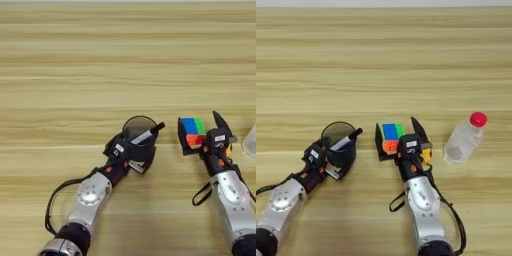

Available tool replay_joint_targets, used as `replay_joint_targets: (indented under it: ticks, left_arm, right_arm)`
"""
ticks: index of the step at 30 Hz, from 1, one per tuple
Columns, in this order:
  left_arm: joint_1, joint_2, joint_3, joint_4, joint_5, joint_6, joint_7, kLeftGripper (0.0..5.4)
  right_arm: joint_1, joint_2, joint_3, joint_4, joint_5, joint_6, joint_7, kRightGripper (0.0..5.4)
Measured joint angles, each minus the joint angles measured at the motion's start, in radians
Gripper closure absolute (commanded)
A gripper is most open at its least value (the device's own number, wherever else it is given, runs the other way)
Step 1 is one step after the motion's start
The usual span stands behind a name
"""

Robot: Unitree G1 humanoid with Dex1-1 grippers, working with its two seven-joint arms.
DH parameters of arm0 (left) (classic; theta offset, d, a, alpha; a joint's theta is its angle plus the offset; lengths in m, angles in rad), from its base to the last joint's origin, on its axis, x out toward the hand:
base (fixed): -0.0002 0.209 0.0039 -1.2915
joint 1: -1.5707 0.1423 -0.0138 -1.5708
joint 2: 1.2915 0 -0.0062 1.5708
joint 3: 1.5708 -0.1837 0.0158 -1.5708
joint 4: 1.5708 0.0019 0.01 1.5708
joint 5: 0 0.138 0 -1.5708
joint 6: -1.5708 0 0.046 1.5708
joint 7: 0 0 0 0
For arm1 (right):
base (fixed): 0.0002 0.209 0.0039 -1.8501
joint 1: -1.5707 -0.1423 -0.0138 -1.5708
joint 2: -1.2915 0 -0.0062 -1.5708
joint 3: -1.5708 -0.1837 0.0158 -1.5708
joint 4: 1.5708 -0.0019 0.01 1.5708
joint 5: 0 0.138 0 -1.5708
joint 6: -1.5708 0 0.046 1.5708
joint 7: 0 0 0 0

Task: Move the objects on the table

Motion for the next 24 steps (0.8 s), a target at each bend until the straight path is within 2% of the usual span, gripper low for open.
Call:
replay_joint_targets:
  ticks: [4, 7, 16, 24]
  left_arm:
    - [-0.045, -0.003, 0.039, 0.057, -0.005, 0.0, 0.042, 0.55]
    - [-0.063, -0.003, 0.062, 0.082, -0.014, -0.002, 0.049, 0.73]
    - [-0.084, -0.005, 0.122, 0.127, -0.031, -0.031, 0.09, 0.81]
    - [-0.041, 0.018, 0.208, 0.075, -0.029, -0.071, 0.301, 0.82]
  right_arm:
    - [0.0, 0.0, 0.0, 0.01, -0.001, 0.0, 0.0, 0.0]
    - [0.0, 0.0, 0.0, 0.016, -0.001, -0.001, -0.001, 0.0]
    - [0.0, 0.0, 0.0, 0.023, -0.004, -0.002, -0.001, 0.0]
    - [-0.001, 0.0, -0.002, 0.031, -0.005, -0.003, -0.001, 0.0]
